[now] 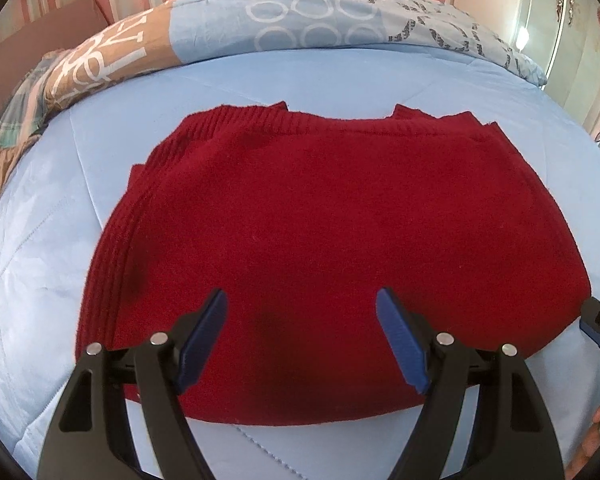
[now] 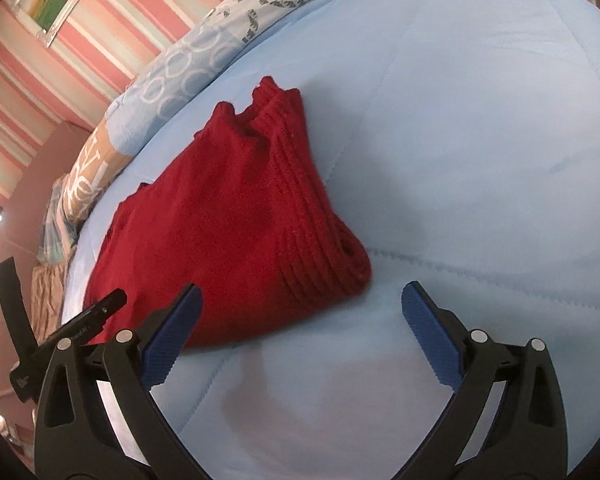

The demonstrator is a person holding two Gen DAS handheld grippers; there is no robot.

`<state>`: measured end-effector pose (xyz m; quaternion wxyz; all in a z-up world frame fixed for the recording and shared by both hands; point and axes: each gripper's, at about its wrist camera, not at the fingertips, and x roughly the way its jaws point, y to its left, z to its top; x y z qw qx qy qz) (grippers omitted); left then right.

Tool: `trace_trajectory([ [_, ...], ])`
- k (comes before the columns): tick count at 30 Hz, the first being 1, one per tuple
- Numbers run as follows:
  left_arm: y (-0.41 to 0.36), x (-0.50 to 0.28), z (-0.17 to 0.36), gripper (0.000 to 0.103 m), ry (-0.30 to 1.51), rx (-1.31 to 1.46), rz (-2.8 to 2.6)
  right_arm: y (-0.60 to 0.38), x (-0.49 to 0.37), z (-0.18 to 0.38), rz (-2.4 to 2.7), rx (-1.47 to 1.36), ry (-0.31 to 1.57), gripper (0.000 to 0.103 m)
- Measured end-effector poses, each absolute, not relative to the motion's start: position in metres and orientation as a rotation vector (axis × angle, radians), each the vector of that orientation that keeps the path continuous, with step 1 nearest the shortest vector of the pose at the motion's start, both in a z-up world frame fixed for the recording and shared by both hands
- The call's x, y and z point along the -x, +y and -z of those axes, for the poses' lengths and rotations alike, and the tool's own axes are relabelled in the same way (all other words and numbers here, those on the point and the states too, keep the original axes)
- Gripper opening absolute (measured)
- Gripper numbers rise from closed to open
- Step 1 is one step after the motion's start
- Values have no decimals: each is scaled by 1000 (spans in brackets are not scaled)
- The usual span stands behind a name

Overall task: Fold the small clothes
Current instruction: 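Move the right gripper to the folded sweater's edge and grasp it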

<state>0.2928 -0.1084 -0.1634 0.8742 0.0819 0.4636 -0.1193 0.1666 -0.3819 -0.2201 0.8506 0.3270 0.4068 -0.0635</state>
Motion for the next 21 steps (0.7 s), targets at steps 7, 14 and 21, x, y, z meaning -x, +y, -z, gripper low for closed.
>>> trace_trajectory([
  [7,-107,-293,167,78,984,-164,257,-384,-159,221,125,-689,854,99],
  [14,-113,-288,170,78,982,-187,284,-370,-165,220,71,-635,889,94],
  [21,-115,-291,169,78,988,-169,284,-375,-203,229,81,-729,943,97],
])
